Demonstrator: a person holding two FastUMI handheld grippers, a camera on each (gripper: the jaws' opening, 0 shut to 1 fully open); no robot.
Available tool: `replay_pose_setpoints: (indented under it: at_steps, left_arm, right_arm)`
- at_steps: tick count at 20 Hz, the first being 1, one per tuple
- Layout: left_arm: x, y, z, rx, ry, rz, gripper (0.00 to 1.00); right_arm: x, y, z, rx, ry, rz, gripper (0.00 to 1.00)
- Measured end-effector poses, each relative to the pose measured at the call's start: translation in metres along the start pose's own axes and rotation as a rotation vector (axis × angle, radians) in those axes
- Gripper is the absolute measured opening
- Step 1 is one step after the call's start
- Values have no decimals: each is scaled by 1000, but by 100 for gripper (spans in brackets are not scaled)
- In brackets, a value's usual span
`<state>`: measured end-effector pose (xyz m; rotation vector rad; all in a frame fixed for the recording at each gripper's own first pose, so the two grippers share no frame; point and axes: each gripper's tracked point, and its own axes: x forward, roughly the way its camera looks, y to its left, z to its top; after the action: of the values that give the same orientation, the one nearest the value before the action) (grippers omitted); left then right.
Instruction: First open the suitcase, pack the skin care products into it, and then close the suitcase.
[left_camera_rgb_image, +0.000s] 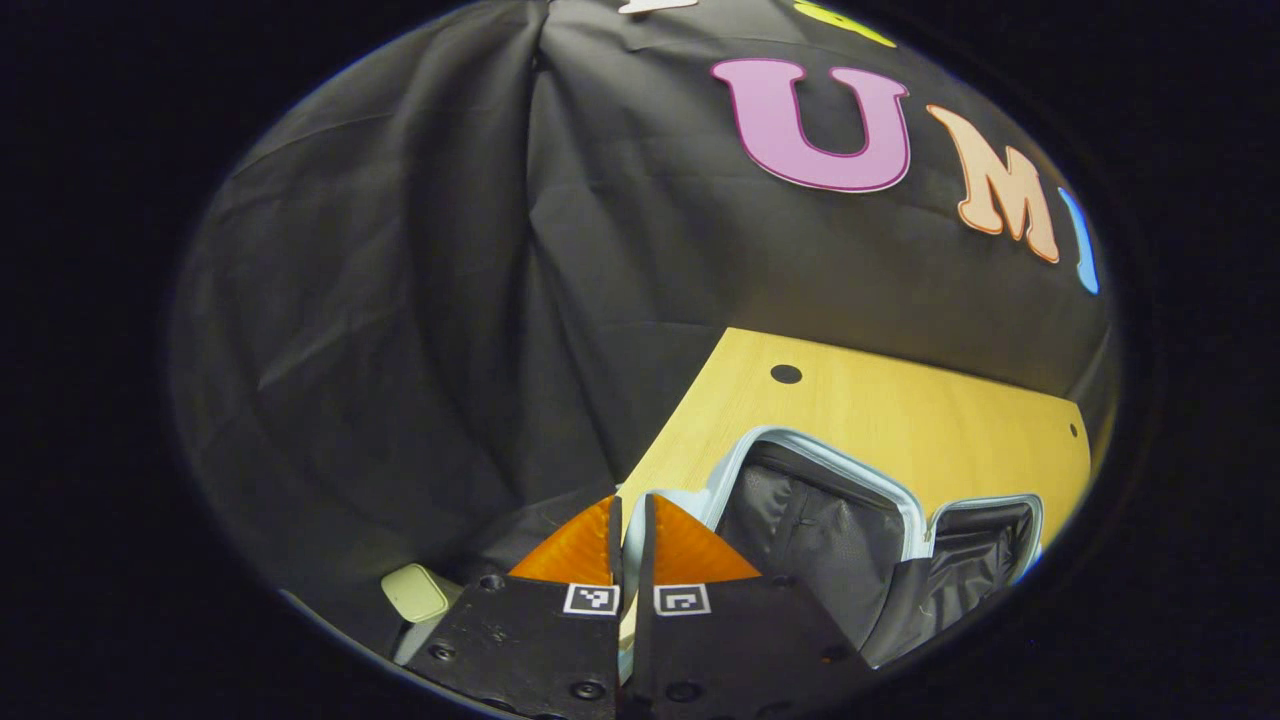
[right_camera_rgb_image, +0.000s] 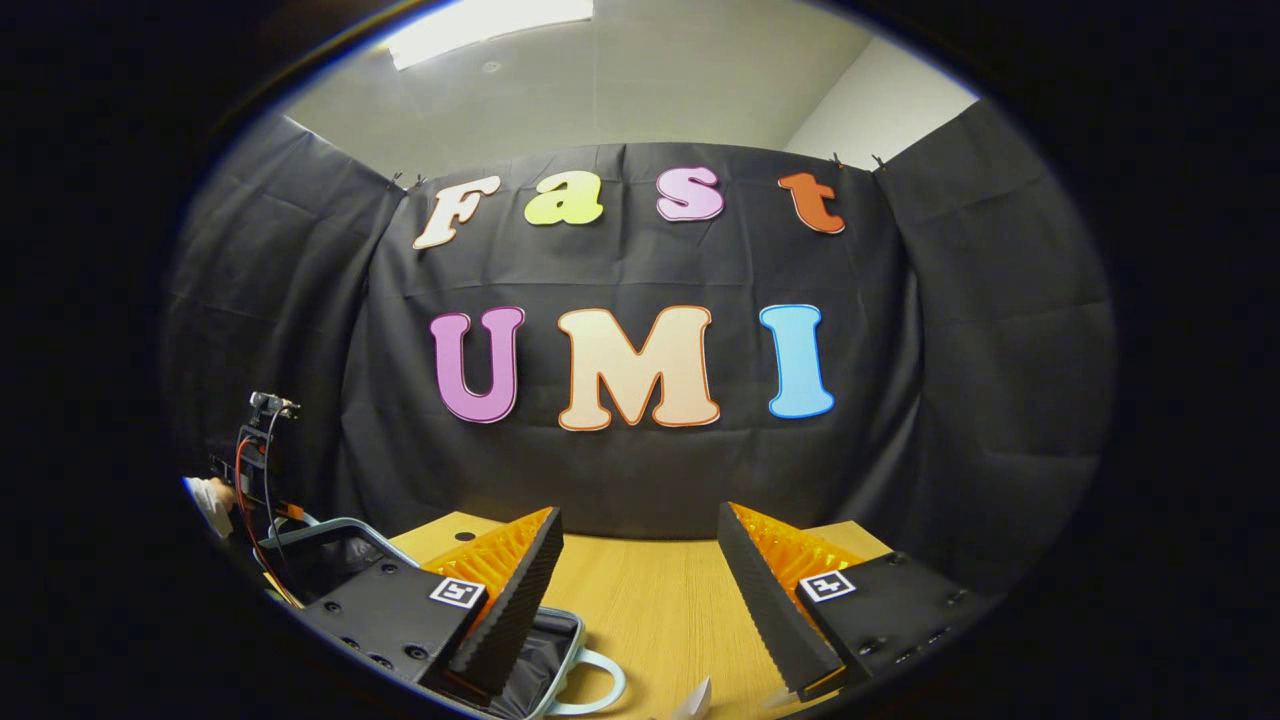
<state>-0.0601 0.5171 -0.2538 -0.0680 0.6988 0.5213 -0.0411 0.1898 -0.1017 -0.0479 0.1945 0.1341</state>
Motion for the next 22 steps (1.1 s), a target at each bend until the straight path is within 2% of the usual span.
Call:
replay_pose_setpoints:
  at_steps: [2, 4, 5, 9, 14, 17, 22]
  left_arm:
    - [7, 6, -9, -17, 19, 10, 0]
    - [4, 26, -4, -27, -24, 79, 8]
    - [1, 29, 5, -37, -60, 89, 21]
    - [-36, 18, 52, -83, -244, 100, 95]
    - [-124, -28, 97, -103, -445, 28, 94]
    - [-191, -58, 115, -74, -525, -72, 94]
    - [-238, -159, 121, -22, -581, -247, 94]
  right_arm:
    - [-3, 1, 0, -15, 2, 3, 98]
    - [-6, 0, 2, -22, 1, 2, 98]
    - [-7, -1, 3, -27, 2, 2, 98]
    - [-10, -10, 14, -30, -13, 9, 99]
    - [-8, -34, 23, -27, -30, 38, 100]
    - [-10, -53, 28, -8, -45, 40, 100]
    - [-12, -81, 35, 6, -66, 30, 99]
